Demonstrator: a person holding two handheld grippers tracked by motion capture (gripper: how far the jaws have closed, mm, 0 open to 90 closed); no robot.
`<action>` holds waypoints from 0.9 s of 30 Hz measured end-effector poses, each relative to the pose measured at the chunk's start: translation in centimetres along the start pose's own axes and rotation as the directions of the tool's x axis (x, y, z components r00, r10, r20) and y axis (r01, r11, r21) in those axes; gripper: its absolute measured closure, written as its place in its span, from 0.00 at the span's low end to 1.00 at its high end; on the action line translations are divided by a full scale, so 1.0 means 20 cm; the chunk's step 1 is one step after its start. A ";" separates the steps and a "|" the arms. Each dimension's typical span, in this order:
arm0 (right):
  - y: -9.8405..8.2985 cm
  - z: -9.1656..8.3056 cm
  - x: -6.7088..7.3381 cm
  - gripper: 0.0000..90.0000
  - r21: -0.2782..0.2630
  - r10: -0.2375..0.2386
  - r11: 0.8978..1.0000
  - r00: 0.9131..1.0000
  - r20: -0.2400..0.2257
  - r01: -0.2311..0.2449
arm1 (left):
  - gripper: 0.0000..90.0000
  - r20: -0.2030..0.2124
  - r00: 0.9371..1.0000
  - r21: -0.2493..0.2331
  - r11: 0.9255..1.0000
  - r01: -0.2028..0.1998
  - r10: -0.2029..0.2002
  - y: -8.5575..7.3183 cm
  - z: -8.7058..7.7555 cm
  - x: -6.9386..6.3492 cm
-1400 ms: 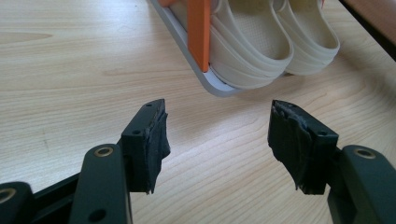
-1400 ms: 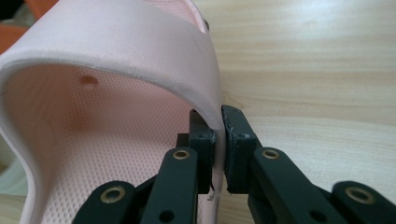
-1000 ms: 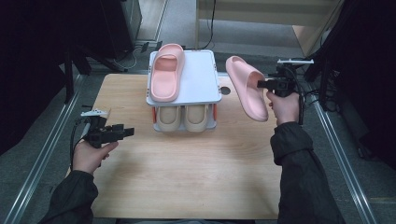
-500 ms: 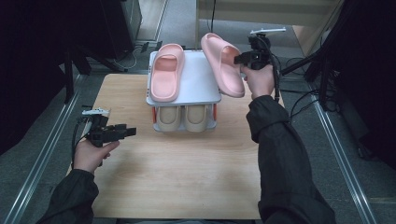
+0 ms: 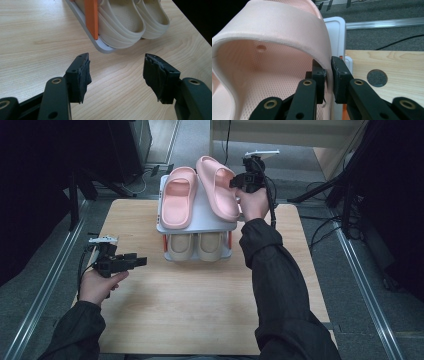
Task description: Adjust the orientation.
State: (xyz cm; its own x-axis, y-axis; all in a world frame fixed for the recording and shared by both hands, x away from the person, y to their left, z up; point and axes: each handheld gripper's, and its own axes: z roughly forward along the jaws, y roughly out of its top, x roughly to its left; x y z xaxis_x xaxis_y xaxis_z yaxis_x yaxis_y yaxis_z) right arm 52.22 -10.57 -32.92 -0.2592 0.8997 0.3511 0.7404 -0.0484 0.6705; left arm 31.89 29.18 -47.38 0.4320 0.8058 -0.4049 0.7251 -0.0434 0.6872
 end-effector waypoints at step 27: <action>-0.06 0.00 0.06 0.68 0.005 -0.109 0.994 0.992 -0.063 0.109 | 0.43 -0.001 1.000 0.008 1.000 0.000 0.000 0.00 0.00 0.00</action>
State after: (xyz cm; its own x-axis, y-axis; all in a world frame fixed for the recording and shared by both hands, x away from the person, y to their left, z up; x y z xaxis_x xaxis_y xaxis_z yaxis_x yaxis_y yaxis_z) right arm 51.10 -9.32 -33.28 -0.3763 0.8708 0.3164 0.7105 0.0521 0.7018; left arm 31.94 29.23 -47.40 0.4315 0.8066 -0.4041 0.7293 -0.0483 0.6825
